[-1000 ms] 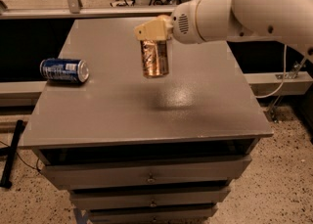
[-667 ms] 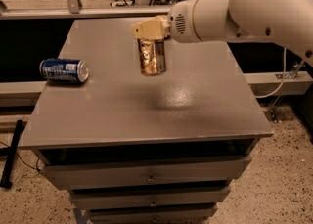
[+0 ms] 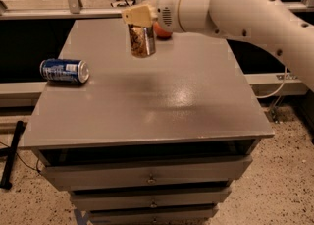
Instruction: Move orange can near pepsi can
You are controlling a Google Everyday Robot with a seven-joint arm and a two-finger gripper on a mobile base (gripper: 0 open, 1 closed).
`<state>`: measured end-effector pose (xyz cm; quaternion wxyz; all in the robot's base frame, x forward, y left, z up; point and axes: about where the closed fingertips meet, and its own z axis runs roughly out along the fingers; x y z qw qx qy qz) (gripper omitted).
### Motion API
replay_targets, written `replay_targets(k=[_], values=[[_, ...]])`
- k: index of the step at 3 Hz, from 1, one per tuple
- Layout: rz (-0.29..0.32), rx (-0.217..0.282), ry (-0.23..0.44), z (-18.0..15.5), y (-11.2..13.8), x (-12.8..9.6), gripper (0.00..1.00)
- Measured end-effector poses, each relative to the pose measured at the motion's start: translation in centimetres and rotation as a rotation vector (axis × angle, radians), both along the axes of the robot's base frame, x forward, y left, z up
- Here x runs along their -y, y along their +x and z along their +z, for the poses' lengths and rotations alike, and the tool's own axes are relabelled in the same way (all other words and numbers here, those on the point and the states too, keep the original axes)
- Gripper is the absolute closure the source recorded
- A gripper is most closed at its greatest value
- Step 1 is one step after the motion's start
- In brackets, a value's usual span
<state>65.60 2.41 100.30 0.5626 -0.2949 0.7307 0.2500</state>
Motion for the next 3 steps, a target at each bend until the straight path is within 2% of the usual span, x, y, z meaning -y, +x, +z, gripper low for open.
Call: replay_targets(k=[1, 3], values=[[0.055, 0.067, 0.015, 0.5, 2.2, -2.9, 1.0], [0.183, 0.07, 0.09, -2.2, 3.7, -9.6, 1.0]])
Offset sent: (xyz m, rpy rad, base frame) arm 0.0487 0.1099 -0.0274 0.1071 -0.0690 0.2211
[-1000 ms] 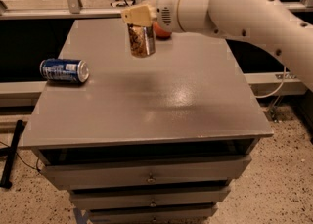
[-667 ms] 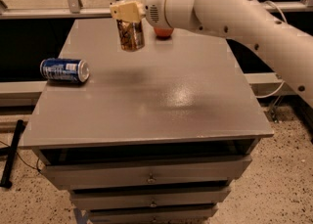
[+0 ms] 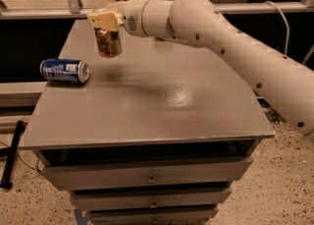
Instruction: Move orange can near pepsi can
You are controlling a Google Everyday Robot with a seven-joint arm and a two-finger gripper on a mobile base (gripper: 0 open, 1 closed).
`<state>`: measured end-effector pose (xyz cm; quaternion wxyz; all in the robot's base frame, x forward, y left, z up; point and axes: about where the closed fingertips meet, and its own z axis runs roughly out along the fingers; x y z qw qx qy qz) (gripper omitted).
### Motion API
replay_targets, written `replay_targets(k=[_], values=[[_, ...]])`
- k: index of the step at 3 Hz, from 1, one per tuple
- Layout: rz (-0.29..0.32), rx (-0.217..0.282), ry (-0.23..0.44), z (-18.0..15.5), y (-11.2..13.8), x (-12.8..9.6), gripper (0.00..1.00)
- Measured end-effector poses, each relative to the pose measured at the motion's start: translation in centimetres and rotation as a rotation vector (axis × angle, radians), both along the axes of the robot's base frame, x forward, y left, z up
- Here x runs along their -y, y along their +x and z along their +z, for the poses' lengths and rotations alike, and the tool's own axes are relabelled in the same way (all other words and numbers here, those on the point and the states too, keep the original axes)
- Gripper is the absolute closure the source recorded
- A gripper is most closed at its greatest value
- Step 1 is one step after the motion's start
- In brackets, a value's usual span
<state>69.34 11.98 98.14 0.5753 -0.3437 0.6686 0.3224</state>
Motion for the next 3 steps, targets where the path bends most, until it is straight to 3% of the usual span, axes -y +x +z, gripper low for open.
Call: replay_targets(k=[1, 3], values=[[0.041, 0.016, 0.022, -1.4, 0.0, -2.4, 1.0], [0.103, 0.129, 0.015, -2.9, 0.1, -4.2, 1.0]])
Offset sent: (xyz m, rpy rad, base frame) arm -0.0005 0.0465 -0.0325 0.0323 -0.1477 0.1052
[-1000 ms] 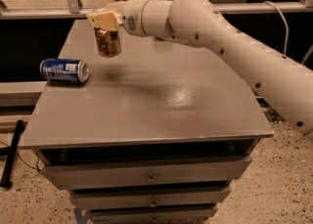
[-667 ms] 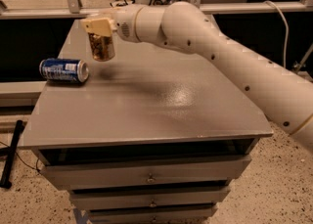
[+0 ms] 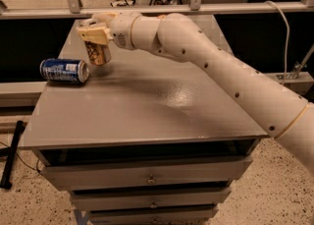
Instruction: Move orange can near pepsi can
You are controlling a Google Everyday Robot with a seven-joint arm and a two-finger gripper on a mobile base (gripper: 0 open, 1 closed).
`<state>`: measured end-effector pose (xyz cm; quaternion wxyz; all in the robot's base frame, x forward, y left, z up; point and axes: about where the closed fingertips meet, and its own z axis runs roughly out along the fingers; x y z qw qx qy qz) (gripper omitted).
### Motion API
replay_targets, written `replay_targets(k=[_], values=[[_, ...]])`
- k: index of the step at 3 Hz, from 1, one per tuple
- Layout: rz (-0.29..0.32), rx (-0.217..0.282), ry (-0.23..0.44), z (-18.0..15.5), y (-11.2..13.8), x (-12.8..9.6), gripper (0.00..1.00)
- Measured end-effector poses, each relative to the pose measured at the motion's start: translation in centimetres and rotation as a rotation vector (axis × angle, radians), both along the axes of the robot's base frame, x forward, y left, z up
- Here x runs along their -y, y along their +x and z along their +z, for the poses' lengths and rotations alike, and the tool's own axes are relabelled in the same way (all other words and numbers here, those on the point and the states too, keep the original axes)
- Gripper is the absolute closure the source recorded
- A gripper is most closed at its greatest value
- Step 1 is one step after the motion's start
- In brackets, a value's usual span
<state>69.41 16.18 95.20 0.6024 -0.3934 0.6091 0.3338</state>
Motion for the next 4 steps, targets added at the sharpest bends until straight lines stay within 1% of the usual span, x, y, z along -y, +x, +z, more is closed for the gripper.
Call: replay_targets(k=[1, 2, 3, 4], values=[[0.016, 0.04, -0.011, -0.4, 0.4, 0.2, 1.0], [0.04, 0.038, -0.011, -0.9, 0.5, 0.1, 1.0], [0.053, 0.01, -0.008, -1.5, 0.4, 0.2, 0.82], [0.068, -0.019, 0.004, -2.1, 0.1, 0.0, 0.59]])
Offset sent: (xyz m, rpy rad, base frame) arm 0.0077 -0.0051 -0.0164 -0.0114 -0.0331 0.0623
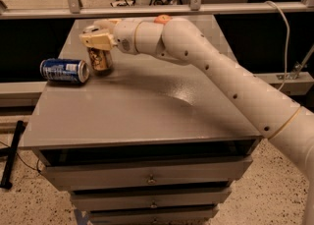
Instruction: Move orange can near pepsi can
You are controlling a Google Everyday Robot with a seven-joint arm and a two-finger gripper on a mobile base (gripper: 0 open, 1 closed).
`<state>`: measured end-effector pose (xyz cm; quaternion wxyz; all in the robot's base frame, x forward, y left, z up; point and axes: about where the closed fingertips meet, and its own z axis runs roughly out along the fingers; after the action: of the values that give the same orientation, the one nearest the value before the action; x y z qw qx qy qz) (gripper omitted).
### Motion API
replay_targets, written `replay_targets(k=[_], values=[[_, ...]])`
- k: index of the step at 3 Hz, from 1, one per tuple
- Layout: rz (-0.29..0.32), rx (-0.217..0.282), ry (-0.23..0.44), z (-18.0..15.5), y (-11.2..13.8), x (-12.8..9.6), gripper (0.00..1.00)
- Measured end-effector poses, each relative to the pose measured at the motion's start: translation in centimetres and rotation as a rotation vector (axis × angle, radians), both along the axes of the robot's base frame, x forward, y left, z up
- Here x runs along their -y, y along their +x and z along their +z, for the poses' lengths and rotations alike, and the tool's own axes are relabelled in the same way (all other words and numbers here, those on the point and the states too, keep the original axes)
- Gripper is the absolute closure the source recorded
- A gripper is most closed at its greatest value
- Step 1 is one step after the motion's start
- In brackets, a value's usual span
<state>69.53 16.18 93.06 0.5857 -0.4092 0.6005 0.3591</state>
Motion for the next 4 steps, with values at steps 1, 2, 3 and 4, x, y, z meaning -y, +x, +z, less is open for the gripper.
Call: replay_targets(k=[1, 2, 3, 4], values=[[0.007, -0.012, 0.013, -0.5, -0.2, 0.0, 0.36], [0.016, -0.01, 0.025, -0.8, -0.3, 0.0, 0.12], [0.017, -0.003, 0.032, -0.8, -0.5, 0.4, 0.0], [0.001, 0.003, 0.022, -0.7, -0.9, 2.0, 0.0]])
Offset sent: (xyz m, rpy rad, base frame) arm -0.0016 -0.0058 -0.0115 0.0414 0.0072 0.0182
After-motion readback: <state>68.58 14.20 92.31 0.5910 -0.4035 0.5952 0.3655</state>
